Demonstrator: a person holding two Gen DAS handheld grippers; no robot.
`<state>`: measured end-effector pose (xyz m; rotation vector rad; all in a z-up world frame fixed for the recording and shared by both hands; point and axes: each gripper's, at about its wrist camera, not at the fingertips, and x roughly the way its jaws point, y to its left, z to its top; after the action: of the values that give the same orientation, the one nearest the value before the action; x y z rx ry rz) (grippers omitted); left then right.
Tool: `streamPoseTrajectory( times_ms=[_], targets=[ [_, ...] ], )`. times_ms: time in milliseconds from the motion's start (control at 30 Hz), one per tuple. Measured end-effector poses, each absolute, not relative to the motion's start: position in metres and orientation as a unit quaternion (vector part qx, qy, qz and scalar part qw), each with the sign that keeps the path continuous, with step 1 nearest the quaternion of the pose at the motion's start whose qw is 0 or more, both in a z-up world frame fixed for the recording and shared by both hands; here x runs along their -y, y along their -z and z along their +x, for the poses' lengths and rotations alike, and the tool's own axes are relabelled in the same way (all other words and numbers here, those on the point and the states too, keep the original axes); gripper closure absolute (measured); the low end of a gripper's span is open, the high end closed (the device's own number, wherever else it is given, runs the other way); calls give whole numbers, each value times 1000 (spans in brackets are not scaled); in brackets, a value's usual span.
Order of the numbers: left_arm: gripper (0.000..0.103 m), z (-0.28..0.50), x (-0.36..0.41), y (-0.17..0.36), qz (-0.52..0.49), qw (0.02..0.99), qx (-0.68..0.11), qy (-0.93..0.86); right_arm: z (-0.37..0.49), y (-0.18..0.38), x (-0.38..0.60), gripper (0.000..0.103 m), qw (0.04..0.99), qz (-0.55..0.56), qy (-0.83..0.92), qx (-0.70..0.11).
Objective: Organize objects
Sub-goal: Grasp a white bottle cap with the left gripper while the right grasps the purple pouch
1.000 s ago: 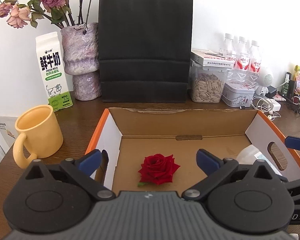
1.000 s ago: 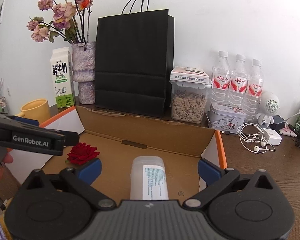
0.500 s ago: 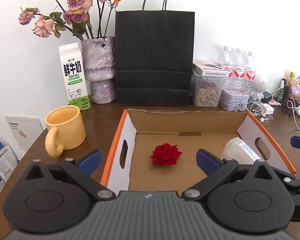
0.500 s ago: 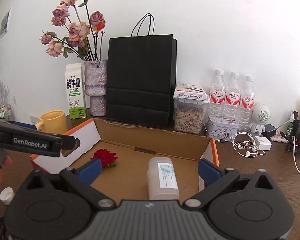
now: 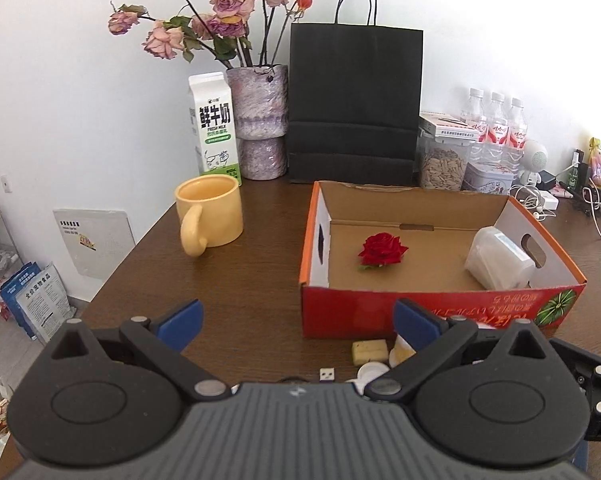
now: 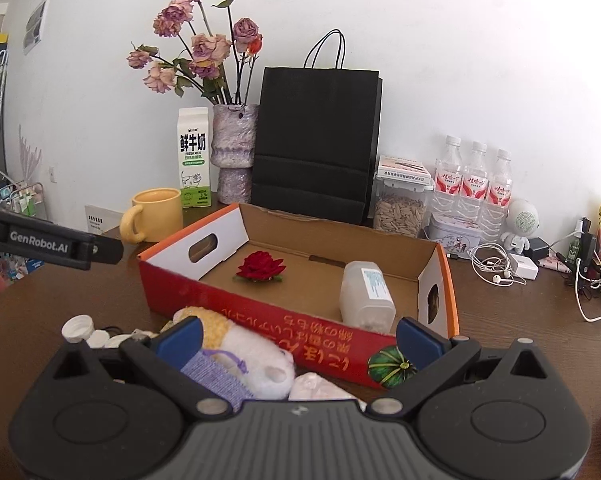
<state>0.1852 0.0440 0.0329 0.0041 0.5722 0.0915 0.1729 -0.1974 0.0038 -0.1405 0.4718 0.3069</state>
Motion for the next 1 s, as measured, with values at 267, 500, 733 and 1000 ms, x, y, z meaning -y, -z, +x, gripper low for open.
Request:
streamPoseTrajectory(
  times_ms=[267, 500, 733, 1000],
  targets=[
    [0, 151, -80, -16, -3, 950, -303, -73, 154, 17, 179, 0, 946, -94, -173, -259],
    [0, 138, -104, -2, -4, 944, -319, -85, 152, 28, 166, 0, 933, -107, -203, -276],
    [0, 140, -118, 11, -11, 939, -332, -86, 157, 37, 160, 0, 925, -109, -214, -294],
    [0, 153, -121, 27, -11, 934, -349, -73, 169, 44, 158, 0, 922, -106, -217, -302]
  ],
)
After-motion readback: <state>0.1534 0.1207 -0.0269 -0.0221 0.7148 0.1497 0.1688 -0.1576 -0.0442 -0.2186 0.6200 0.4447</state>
